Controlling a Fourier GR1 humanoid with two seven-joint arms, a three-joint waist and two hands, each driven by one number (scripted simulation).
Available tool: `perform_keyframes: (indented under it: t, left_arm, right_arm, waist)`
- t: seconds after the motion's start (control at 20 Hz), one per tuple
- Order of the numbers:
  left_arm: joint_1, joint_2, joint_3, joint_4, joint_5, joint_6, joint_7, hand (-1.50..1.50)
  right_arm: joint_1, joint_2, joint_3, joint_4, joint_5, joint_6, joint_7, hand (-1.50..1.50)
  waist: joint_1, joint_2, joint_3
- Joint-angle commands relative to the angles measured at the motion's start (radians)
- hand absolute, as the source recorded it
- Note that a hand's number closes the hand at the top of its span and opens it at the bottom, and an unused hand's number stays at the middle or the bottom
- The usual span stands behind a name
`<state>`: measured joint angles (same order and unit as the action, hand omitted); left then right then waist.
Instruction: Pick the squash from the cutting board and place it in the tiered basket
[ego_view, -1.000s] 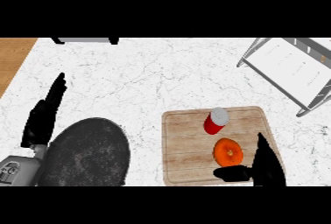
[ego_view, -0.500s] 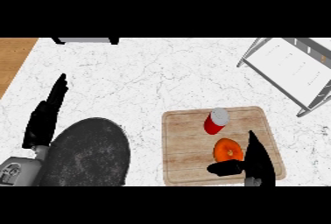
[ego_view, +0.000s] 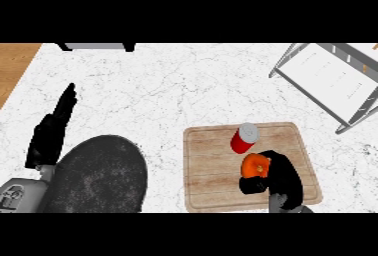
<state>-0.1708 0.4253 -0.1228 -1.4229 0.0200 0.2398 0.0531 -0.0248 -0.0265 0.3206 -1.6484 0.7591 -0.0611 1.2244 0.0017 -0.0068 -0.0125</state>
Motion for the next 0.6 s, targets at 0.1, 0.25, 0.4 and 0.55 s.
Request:
perform_keyframes:
  t: [0.1,0.25,0.4,0.55]
  left_arm:
    - [-0.018,-0.031,0.008,0.054,-0.023,0.008,-0.033,0.0]
    - [0.007,-0.027,-0.013,-0.002,-0.04,0.004,-0.003,0.0]
    - [-0.043,-0.004,-0.003,-0.01,-0.017,-0.035,-0.009,0.0]
    - [-0.074,-0.019,-0.03,-0.011,-0.04,-0.03,-0.018,0.0]
  right_arm:
    - [-0.057,0.025,0.005,-0.027,-0.05,-0.065,0.218,1.5]
    - [-0.202,0.025,-0.018,0.146,-0.041,-0.155,0.199,1.5]
    - [-0.48,0.026,-0.164,0.335,0.035,-0.08,0.128,1.5]
    - [-0.602,-0.026,-0.235,0.443,0.08,-0.064,0.043,1.5]
  waist:
    - [-0.006,0.008,0.012]
    - [0.017,0.011,0.013]
    - [0.087,0.036,0.012]
    - [0.122,0.058,0.011]
